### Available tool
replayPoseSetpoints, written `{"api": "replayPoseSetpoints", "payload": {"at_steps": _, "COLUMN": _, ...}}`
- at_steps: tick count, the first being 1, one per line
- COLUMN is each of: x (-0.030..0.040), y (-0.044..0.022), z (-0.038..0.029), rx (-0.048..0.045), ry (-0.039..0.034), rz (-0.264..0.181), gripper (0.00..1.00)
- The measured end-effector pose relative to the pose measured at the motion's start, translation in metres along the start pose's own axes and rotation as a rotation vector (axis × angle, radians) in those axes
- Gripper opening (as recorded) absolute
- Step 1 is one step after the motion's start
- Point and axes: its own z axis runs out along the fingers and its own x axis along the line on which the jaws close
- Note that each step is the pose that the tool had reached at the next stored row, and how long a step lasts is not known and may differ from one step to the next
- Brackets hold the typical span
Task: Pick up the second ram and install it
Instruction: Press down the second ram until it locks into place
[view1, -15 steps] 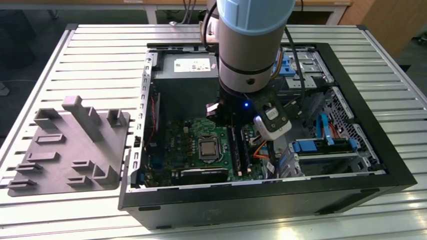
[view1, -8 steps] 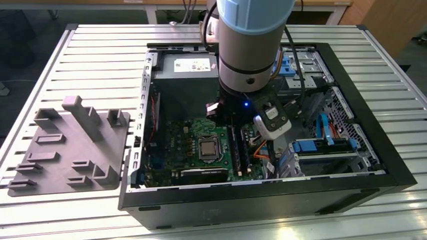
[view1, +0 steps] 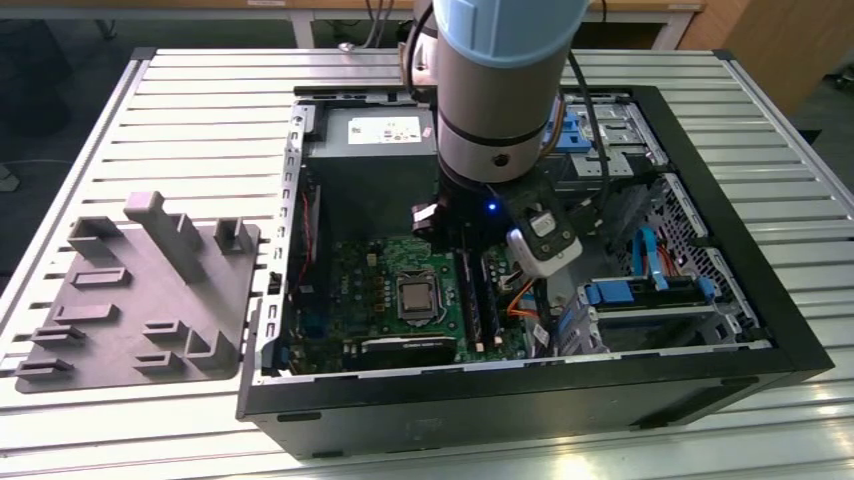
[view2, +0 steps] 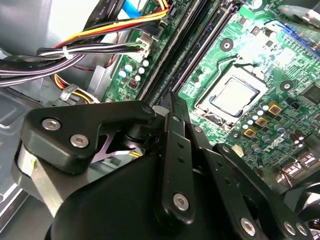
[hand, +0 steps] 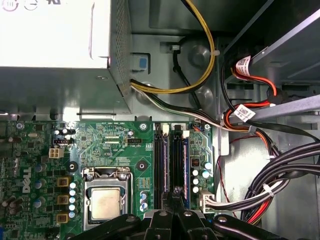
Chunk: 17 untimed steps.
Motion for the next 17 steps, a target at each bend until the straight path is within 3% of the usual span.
{"api": "replayPoseSetpoints", "payload": {"at_steps": 17, "x": 0.0002, "y": 0.0078, "z": 0.0008, "rx": 0.0000, "ry": 0.0001, "rz": 0.000, "gripper": 0.11}}
